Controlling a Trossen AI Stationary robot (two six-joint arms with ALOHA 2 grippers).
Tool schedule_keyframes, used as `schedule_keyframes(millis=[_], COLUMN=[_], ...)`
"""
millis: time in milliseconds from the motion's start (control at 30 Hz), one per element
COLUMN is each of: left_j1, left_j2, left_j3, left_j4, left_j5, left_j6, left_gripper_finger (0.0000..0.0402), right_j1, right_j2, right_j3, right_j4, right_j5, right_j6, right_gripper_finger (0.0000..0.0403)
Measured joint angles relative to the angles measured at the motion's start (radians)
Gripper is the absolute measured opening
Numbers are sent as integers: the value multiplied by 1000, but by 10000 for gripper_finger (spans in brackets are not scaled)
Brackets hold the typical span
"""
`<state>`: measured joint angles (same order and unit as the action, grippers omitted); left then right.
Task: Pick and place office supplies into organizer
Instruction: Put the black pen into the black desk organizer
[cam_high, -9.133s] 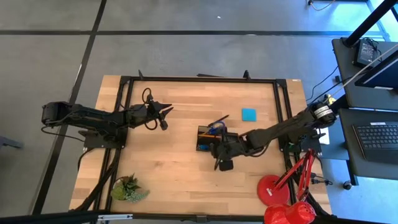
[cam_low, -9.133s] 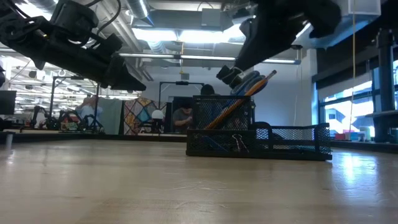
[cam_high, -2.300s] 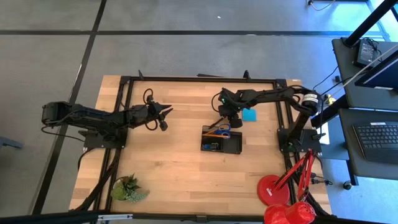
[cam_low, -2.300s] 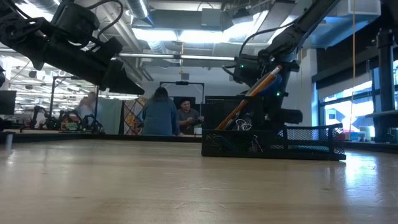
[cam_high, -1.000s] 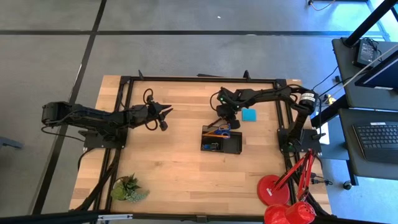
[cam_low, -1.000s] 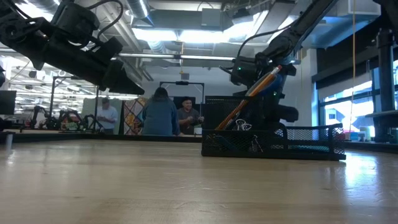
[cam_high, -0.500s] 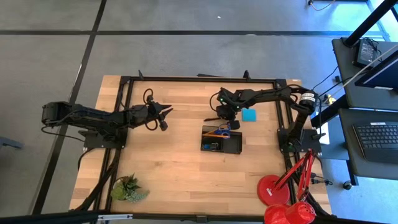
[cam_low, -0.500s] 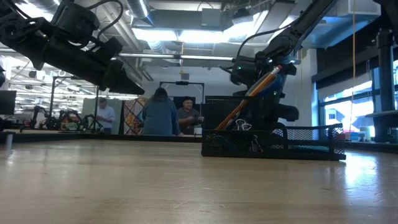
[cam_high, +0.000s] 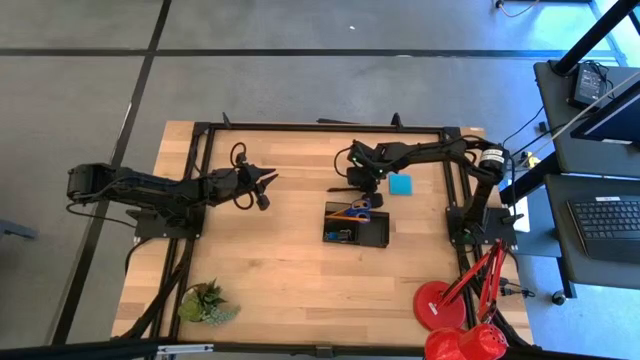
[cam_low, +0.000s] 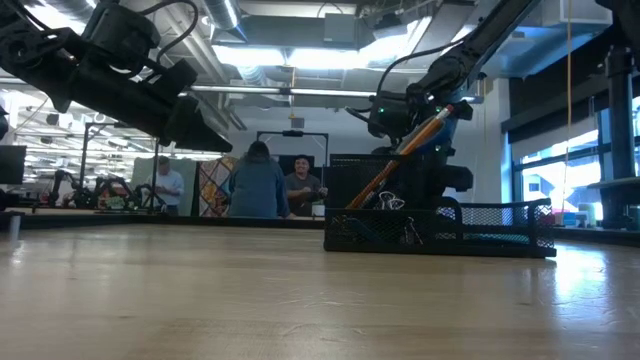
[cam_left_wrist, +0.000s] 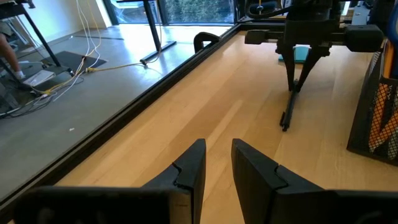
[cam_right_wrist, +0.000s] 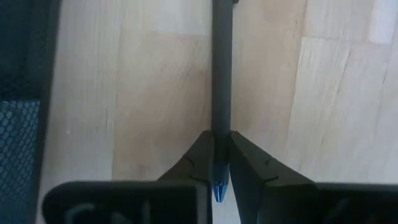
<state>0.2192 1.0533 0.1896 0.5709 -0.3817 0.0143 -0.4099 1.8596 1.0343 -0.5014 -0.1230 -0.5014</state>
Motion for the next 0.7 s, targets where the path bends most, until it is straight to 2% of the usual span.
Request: schedule_keyframes(millis=[700], left_j1=[0], left_j2=[0], left_j3=[0], left_j4=[0], left_j5=[0], left_j6=[0], left_gripper_finger=[72], right_j1=[0], right_j2=[-31], right_j3=[8], right_j4=[0], right_j5=[-17], right_j6=[56], right_gripper_finger=[37])
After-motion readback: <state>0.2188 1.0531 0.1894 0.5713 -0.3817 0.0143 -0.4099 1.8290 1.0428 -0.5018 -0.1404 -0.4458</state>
